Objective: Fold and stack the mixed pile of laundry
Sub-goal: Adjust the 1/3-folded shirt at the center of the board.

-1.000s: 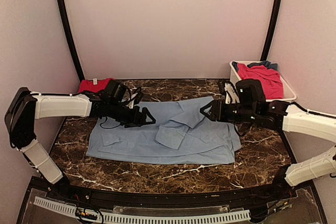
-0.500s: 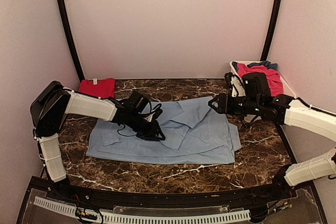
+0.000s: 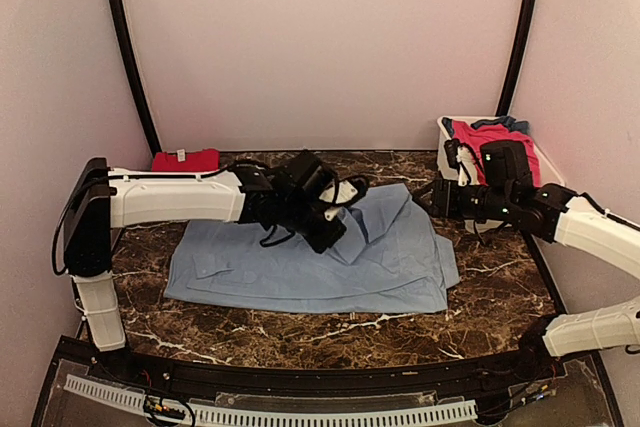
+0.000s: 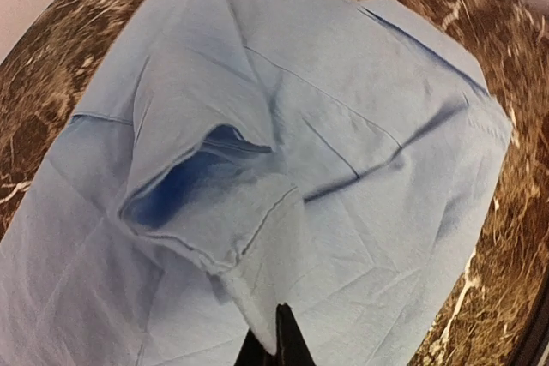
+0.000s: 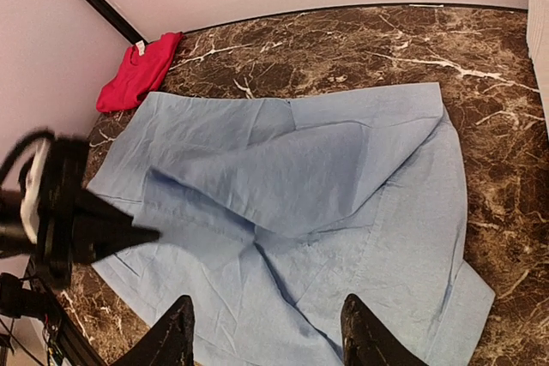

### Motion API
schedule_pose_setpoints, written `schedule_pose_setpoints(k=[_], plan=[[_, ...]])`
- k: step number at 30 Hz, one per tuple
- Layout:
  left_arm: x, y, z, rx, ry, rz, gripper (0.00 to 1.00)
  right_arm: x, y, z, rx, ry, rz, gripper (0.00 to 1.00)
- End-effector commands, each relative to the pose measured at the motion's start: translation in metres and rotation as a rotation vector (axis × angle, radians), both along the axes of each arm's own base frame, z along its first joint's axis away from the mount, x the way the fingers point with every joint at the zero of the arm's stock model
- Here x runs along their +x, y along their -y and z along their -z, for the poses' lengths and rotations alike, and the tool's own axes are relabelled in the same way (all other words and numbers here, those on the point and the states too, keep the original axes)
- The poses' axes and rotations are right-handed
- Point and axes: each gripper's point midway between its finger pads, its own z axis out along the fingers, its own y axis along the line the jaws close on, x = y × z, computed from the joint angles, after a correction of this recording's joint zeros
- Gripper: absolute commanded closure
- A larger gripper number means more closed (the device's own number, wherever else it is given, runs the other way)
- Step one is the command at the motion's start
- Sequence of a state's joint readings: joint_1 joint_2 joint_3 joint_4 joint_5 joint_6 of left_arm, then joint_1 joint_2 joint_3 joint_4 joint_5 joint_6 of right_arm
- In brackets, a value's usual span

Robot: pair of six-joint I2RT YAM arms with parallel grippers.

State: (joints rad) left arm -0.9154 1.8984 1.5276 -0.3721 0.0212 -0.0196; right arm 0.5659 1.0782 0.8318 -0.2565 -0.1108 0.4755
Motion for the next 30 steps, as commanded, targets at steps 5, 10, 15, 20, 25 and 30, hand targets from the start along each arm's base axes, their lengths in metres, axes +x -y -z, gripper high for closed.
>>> schedule_pose_setpoints(k=[5, 10, 15, 20, 25, 30], plan=[[-0.069, 0.023, 0.058, 0.333, 0.309, 0.279, 0.87, 0.001, 0.005, 0.004, -0.038, 0.011, -0.027, 0.44], [-0.082, 0.031, 0.047, 0.349, 0.393, 0.281, 0.53, 0.003, 0.0, 0.014, -0.06, 0.001, -0.059, 0.44], [-0.114, 0.043, 0.007, 0.133, 0.347, 0.359, 0.43, 0.011, -0.015, 0.019, -0.058, -0.008, -0.122, 0.45], [-0.127, 0.044, -0.005, 0.05, 0.289, 0.364, 0.41, 0.031, -0.035, 0.016, -0.06, -0.007, -0.175, 0.44], [-0.138, 0.044, -0.011, -0.013, 0.236, 0.374, 0.41, 0.054, -0.066, 0.006, -0.019, -0.008, -0.253, 0.44], [-0.129, 0.023, -0.049, -0.187, 0.226, 0.237, 0.28, 0.076, -0.106, 0.013, -0.031, -0.05, -0.362, 0.42]])
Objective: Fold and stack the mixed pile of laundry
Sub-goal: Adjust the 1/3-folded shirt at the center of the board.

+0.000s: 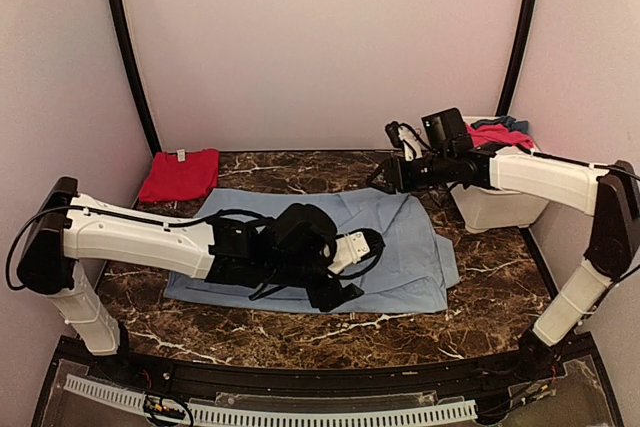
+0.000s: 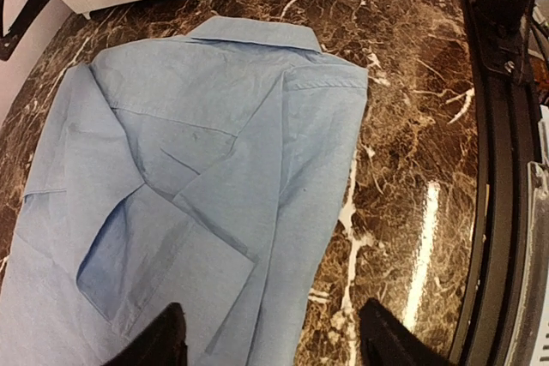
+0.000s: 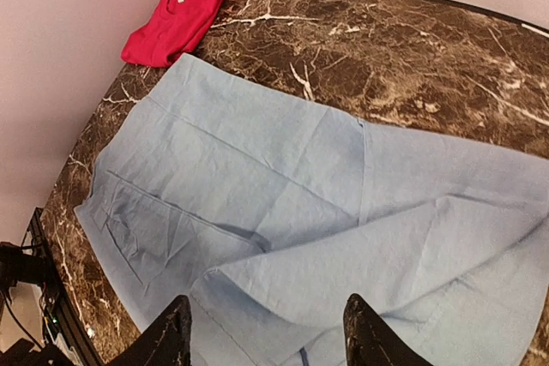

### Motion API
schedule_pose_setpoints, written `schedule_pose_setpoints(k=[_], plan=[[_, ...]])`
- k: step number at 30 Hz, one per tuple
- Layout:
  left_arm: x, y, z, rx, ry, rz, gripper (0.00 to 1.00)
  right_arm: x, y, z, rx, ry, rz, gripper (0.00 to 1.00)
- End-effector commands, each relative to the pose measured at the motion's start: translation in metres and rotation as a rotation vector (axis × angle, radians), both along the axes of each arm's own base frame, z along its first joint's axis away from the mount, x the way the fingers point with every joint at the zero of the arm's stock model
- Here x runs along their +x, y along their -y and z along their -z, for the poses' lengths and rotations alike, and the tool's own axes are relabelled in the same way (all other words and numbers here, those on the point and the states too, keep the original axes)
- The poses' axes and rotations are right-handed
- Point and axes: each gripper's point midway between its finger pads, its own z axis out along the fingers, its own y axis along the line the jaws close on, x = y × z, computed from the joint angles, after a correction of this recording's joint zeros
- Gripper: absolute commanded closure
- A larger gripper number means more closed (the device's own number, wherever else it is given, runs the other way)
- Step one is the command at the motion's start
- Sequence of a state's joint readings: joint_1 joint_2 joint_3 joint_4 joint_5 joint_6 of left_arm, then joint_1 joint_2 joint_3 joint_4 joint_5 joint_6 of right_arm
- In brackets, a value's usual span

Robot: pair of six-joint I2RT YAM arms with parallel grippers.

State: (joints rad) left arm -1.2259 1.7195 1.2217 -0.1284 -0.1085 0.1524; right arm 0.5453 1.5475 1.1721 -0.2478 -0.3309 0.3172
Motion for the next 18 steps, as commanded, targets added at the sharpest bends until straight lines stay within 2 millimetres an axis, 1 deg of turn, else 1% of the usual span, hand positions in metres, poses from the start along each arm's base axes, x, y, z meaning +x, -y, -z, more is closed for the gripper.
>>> schedule_pose_setpoints(k=[1, 2, 3, 4, 5, 6, 7, 8, 9, 10, 11, 12, 14, 15, 18], plan=[[0.014, -0.03, -0.054, -0.265, -0.106, -0.162, 0.25, 0.014, -0.038, -0.001, 0.001, -0.012, -0.128, 0.42], [0.035, -0.049, -0.045, -0.283, -0.159, -0.241, 0.23, 0.016, -0.044, 0.005, -0.015, -0.025, -0.14, 0.42], [0.047, -0.061, -0.048, -0.338, -0.235, -0.328, 0.22, 0.019, -0.047, 0.009, -0.026, -0.028, -0.142, 0.42], [0.062, -0.079, -0.036, -0.35, -0.308, -0.382, 0.23, 0.02, -0.049, 0.011, -0.029, -0.028, -0.14, 0.43], [0.069, -0.087, -0.034, -0.385, -0.37, -0.436, 0.23, 0.022, -0.048, 0.011, -0.025, -0.026, -0.135, 0.43], [0.077, -0.098, -0.026, -0.391, -0.416, -0.469, 0.24, 0.022, -0.048, 0.01, -0.02, -0.021, -0.131, 0.42], [0.08, -0.101, -0.018, -0.396, -0.466, -0.505, 0.24, 0.022, -0.047, 0.008, -0.018, -0.013, -0.123, 0.42], [0.084, -0.104, -0.013, -0.399, -0.508, -0.518, 0.26, 0.022, -0.045, 0.006, -0.019, -0.004, -0.115, 0.42], [0.086, -0.104, 0.002, -0.382, -0.566, -0.554, 0.26, 0.023, -0.042, 0.005, -0.023, -0.002, -0.106, 0.42], [0.088, -0.104, 0.008, -0.379, -0.598, -0.567, 0.29, 0.022, -0.039, 0.003, -0.023, 0.0, -0.101, 0.42], [0.09, -0.103, 0.023, -0.362, -0.641, -0.599, 0.29, 0.022, -0.036, 0.001, -0.019, 0.003, -0.095, 0.42], [0.092, -0.101, 0.027, -0.366, -0.66, -0.606, 0.3, 0.022, -0.031, -0.003, -0.014, 0.007, -0.086, 0.42], [0.098, -0.096, 0.043, -0.367, -0.696, -0.631, 0.29, 0.019, -0.022, -0.009, -0.007, 0.016, -0.074, 0.42], [0.103, -0.092, 0.041, -0.393, -0.702, -0.631, 0.29, 0.018, -0.017, -0.012, -0.005, 0.021, -0.066, 0.41], [0.117, -0.081, 0.053, -0.402, -0.738, -0.639, 0.27, 0.013, -0.002, -0.021, 0.001, 0.035, -0.043, 0.41]])
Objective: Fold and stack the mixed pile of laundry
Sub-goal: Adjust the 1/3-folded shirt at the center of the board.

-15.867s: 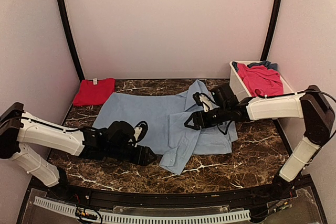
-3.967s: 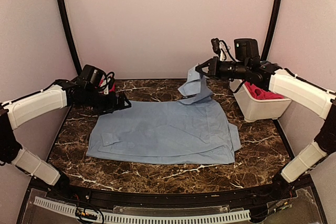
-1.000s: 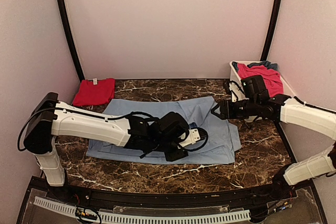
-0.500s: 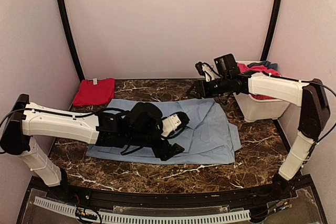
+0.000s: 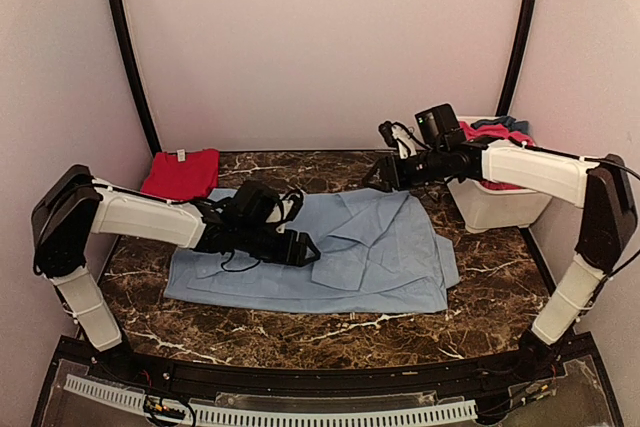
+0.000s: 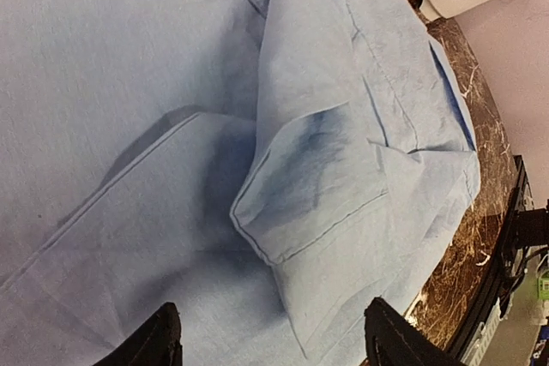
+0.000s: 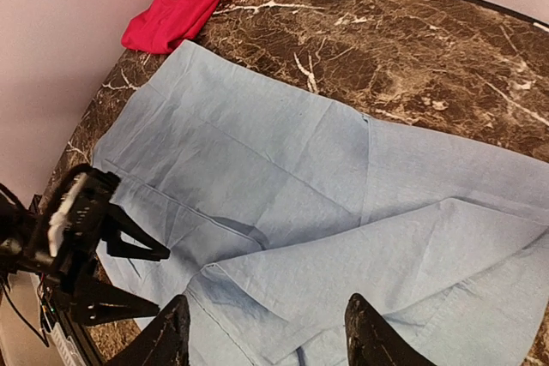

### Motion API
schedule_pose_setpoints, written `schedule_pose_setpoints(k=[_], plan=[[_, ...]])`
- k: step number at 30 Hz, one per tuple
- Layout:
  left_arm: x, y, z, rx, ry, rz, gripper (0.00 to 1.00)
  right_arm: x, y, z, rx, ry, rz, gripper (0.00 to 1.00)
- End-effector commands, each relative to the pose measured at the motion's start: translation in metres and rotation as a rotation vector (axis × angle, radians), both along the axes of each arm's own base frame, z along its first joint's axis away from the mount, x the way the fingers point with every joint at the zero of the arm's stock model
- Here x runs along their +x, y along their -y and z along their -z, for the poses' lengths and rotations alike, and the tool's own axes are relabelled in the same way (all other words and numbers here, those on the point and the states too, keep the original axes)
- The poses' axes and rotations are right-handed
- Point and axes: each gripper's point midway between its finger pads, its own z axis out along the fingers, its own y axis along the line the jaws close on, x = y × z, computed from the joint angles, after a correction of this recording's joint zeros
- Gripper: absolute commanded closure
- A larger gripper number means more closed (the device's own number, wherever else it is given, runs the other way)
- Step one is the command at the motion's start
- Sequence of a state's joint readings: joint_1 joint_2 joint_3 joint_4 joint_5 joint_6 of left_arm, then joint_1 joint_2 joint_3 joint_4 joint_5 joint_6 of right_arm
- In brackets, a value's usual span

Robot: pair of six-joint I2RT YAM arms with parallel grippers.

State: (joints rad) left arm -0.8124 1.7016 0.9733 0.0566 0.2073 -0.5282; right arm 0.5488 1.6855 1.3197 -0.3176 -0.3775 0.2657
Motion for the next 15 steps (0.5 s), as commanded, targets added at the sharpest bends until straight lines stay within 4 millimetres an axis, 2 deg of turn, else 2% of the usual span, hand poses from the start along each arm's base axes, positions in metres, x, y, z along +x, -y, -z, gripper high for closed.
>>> schedule_pose_setpoints(k=[1, 3, 4, 5, 6, 7, 8, 9, 12, 13, 14, 15], plan=[[0.017, 0.023, -0.005, -0.113, -0.058, -0.021, 0.27, -0.006, 0.023, -0.033, 0.035, 0.071, 0.034, 0.41], [0.026, 0.037, -0.007, -0.137, -0.057, 0.0, 0.31, -0.011, 0.034, -0.04, 0.037, 0.083, 0.046, 0.41], [0.028, 0.04, 0.001, -0.131, -0.064, 0.006, 0.34, -0.013, 0.037, -0.042, 0.036, 0.088, 0.051, 0.41], [0.033, 0.048, -0.007, -0.154, -0.049, 0.017, 0.39, -0.015, 0.043, -0.044, 0.034, 0.091, 0.061, 0.41], [0.036, 0.052, -0.002, -0.152, -0.047, 0.025, 0.43, -0.017, 0.048, -0.047, 0.035, 0.096, 0.07, 0.41], [0.04, 0.058, -0.006, -0.165, -0.036, 0.039, 0.56, -0.019, 0.053, -0.053, 0.041, 0.107, 0.078, 0.4], [0.042, 0.062, -0.011, -0.177, -0.018, 0.051, 0.64, -0.021, 0.059, -0.056, 0.044, 0.112, 0.089, 0.4], [0.045, 0.068, -0.02, -0.198, 0.0, 0.062, 0.79, -0.024, 0.065, -0.059, 0.048, 0.115, 0.098, 0.4], [0.043, 0.087, -0.038, -0.225, 0.072, 0.126, 0.98, -0.031, 0.083, -0.066, 0.055, 0.125, 0.127, 0.4], [0.038, 0.101, -0.046, -0.235, 0.093, 0.164, 0.99, -0.034, 0.087, -0.066, 0.056, 0.126, 0.135, 0.4], [0.033, 0.106, -0.044, -0.214, 0.112, 0.205, 1.0, -0.036, 0.092, -0.068, 0.057, 0.128, 0.143, 0.4], [0.023, 0.124, -0.048, -0.216, 0.128, 0.255, 1.0, -0.038, 0.097, -0.067, 0.055, 0.127, 0.149, 0.4]])
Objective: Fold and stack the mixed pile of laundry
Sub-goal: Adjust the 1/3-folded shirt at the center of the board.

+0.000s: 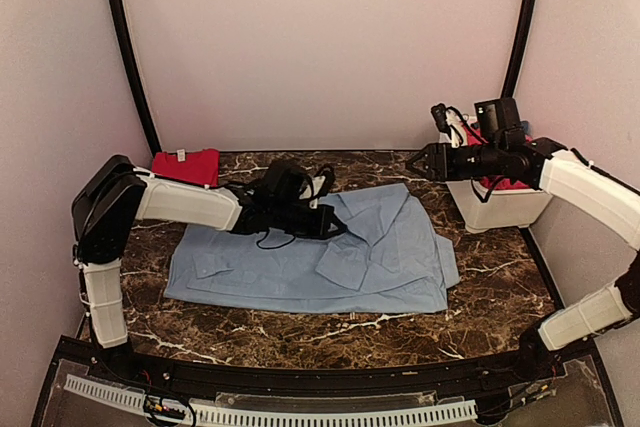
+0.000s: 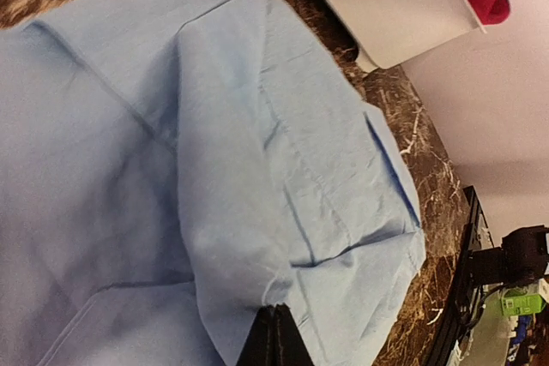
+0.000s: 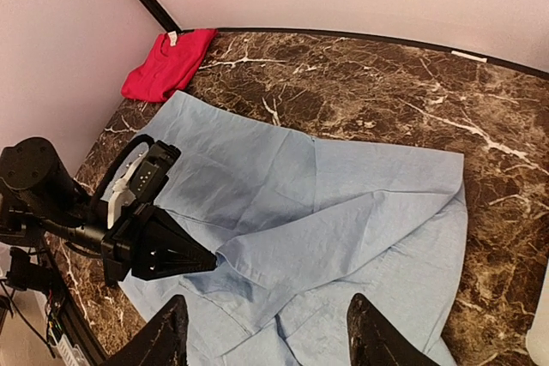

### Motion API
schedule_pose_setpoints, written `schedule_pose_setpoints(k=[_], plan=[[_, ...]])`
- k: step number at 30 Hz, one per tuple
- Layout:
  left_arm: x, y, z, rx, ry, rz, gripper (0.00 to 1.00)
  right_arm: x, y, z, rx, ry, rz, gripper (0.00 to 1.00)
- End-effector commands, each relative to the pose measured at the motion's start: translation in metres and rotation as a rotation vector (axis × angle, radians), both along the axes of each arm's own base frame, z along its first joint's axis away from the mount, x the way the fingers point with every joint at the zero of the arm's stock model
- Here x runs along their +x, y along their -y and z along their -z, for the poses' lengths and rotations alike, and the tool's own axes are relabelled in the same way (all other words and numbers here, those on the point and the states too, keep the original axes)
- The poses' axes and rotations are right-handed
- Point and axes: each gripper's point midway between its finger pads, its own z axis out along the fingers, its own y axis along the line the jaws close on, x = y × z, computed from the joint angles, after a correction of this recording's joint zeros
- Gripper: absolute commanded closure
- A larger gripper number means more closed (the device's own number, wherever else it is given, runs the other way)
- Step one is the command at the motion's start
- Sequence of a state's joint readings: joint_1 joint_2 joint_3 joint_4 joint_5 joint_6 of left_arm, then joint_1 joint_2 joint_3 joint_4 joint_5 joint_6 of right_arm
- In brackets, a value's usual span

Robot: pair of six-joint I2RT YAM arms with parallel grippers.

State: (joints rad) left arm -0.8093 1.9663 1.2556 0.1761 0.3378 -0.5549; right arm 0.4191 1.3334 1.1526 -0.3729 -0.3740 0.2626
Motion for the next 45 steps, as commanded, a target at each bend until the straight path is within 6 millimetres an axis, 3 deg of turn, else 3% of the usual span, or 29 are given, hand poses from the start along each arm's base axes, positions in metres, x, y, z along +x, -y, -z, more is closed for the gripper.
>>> schedule_pose_setpoints(k=[1, 3, 6, 10, 13, 14, 15, 16, 20, 25, 31, 36, 40, 42, 44, 45], plan=[[-0.029, 0.054, -0.029, -0.023, 0.151, 0.211, 1.0, -0.011, 0.02, -0.002, -0.003, 0.006, 0.024, 0.4], [-0.048, 0.083, -0.034, 0.002, 0.215, 0.308, 1.0, -0.015, 0.028, 0.001, -0.011, 0.002, 0.035, 0.4], [-0.085, 0.113, -0.005, 0.102, 0.265, 0.439, 1.0, -0.02, 0.038, 0.007, -0.025, -0.013, 0.049, 0.39], [-0.118, 0.133, 0.027, 0.209, 0.31, 0.555, 1.0, -0.022, 0.047, 0.011, -0.032, -0.019, 0.066, 0.4], [-0.125, 0.131, 0.025, 0.198, 0.281, 0.513, 0.94, -0.021, 0.049, 0.012, -0.039, -0.02, 0.07, 0.39], [-0.12, 0.135, 0.0, 0.117, 0.289, 0.464, 0.88, -0.021, 0.05, 0.011, -0.038, -0.019, 0.072, 0.39], [-0.113, 0.122, 0.006, 0.114, 0.257, 0.436, 0.84, -0.021, 0.05, 0.011, -0.035, -0.018, 0.072, 0.39], [-0.107, 0.119, -0.016, 0.06, 0.254, 0.396, 0.76, -0.021, 0.049, 0.011, -0.031, -0.017, 0.07, 0.39], [-0.066, 0.076, -0.029, 0.064, 0.211, 0.232, 0.53, -0.02, 0.046, 0.012, -0.02, -0.023, 0.058, 0.39], [-0.02, 0.009, -0.02, 0.1, 0.161, 0.055, 0.4, -0.021, 0.046, 0.01, -0.016, -0.018, 0.056, 0.39], [0.005, -0.029, 0.004, 0.197, 0.114, -0.034, 0.32, -0.02, 0.045, 0.012, -0.016, -0.02, 0.053, 0.39], [0.005, -0.029, 0.028, 0.245, 0.054, 0.001, 0.33, -0.019, 0.045, 0.011, -0.015, -0.017, 0.052, 0.39], [0.001, -0.024, 0.048, 0.251, 0.013, 0.029, 0.39, -0.019, 0.045, 0.011, -0.018, -0.017, 0.053, 0.39], [0.001, -0.022, 0.051, 0.246, 0.003, 0.033, 0.51, -0.019, 0.046, 0.01, -0.018, -0.014, 0.054, 0.39], [0.002, -0.017, 0.046, 0.225, 0.005, 0.04, 0.7, -0.019, 0.047, 0.01, -0.02, -0.013, 0.057, 0.39], [0.001, -0.011, 0.038, 0.196, 0.013, 0.058, 0.86, -0.02, 0.047, 0.01, -0.021, -0.011, 0.057, 0.39]])
